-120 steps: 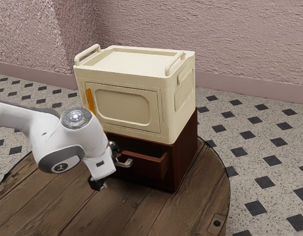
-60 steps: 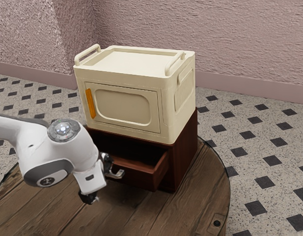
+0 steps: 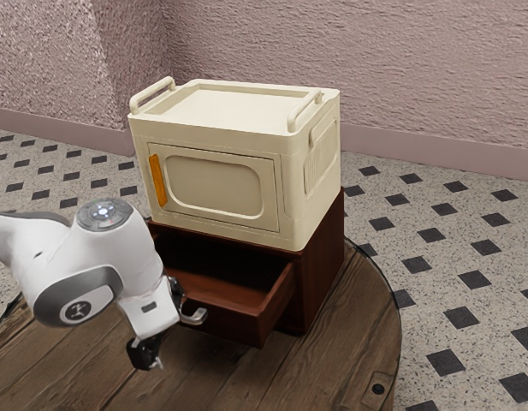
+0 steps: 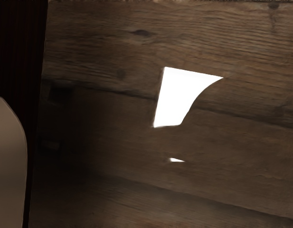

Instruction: Pull the drawer handle with one arm to open the drawer

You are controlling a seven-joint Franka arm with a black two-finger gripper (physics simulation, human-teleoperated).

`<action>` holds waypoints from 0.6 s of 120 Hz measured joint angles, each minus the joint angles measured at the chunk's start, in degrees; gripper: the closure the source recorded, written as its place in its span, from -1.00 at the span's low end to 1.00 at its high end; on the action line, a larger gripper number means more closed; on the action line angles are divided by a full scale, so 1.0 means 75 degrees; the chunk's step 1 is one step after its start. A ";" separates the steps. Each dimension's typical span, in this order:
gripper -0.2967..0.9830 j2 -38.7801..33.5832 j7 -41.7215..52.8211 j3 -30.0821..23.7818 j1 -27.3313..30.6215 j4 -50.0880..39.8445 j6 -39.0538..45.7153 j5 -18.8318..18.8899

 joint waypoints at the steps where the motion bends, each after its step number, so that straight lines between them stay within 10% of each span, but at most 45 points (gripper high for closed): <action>1: -0.51 -0.0009 0.0007 -0.0001 0.0000 0.0006 -0.0013 -0.0009; 72: -0.51 -0.0599 0.0287 -0.0045 -0.0287 0.1148 -0.0544 -0.0064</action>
